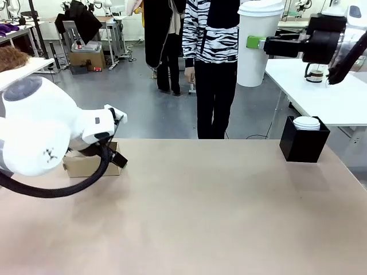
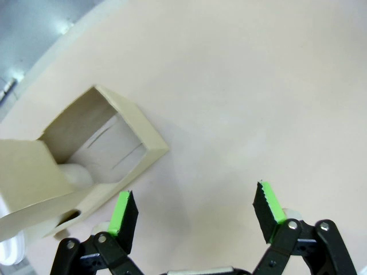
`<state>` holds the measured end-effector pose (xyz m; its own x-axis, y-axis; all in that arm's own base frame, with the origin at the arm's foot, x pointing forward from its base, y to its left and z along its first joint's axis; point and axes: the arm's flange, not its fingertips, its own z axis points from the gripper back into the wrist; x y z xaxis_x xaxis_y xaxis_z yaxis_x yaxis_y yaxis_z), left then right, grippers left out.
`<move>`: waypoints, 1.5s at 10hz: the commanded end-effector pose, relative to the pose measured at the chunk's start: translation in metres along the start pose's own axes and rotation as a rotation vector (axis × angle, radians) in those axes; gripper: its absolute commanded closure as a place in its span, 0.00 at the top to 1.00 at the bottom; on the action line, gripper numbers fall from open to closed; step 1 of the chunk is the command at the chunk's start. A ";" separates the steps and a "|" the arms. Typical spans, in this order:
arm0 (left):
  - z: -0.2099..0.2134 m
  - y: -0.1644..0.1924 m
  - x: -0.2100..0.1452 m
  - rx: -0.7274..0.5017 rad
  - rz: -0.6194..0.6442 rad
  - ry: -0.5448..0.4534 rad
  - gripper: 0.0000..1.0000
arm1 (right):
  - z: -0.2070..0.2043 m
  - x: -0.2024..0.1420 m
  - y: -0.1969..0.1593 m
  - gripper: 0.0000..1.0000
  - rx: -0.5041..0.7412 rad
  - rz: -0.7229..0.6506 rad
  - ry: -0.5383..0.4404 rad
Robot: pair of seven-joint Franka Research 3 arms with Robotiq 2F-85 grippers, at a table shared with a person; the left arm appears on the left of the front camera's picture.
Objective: Pour a drink into a cup and package it in a carrier.
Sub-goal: Position the Cup Carrier in the center of the table.
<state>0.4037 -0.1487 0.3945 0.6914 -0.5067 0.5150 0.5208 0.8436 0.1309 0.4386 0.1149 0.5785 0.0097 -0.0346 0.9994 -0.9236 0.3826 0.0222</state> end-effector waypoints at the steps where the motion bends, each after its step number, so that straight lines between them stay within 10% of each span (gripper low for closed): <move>1: 0.057 -0.008 0.021 0.042 0.100 0.067 1.00 | -0.003 0.002 -0.001 0.80 -0.014 0.022 -0.007; 6: 0.139 0.051 0.097 0.094 0.322 0.124 1.00 | -0.003 0.002 -0.001 0.80 -0.014 0.022 -0.007; 13: 0.058 0.137 0.098 0.061 0.483 0.255 1.00 | -0.003 0.002 -0.001 0.80 -0.014 0.022 -0.007; 14: 0.055 0.139 0.099 0.083 0.498 0.253 0.40 | -0.003 0.002 -0.001 0.80 -0.014 0.022 -0.007; 15: 0.055 0.138 0.099 0.093 0.507 0.250 0.40 | -0.003 0.002 -0.001 0.80 -0.014 0.022 -0.007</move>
<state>0.5159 -0.0698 0.5037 0.9502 -0.0857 0.2996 0.0916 0.9958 -0.0057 0.4389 0.1149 0.5789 0.0091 -0.0341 0.9994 -0.9234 0.3834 0.0215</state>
